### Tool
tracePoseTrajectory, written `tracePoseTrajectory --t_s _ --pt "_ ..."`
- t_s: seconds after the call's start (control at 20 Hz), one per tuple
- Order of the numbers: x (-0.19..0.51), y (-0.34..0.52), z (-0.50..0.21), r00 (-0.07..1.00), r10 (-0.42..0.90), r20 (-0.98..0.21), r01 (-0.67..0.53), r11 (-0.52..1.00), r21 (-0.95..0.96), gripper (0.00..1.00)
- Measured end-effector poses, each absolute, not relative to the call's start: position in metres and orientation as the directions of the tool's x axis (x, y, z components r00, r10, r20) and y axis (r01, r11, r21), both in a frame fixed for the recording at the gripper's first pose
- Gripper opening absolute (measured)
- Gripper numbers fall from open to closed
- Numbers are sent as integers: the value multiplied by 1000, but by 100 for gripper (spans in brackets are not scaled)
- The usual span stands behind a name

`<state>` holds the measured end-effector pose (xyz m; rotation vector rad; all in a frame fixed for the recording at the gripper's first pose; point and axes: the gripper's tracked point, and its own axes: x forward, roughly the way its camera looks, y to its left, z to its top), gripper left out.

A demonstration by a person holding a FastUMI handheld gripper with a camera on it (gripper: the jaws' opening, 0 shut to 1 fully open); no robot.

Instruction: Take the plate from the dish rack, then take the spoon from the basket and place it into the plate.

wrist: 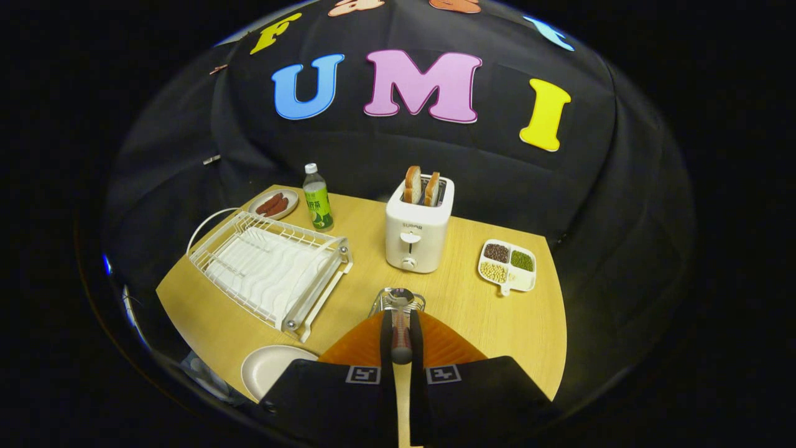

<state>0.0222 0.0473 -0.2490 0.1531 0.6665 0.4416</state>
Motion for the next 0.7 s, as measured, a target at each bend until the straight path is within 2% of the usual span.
tracePoseTrajectory --t_s 0.3,0.7 --pt "-45 66 -195 681 516 -520 -389 856 340 11" --pt "-135 139 -253 507 596 -623 -460 798 390 11"
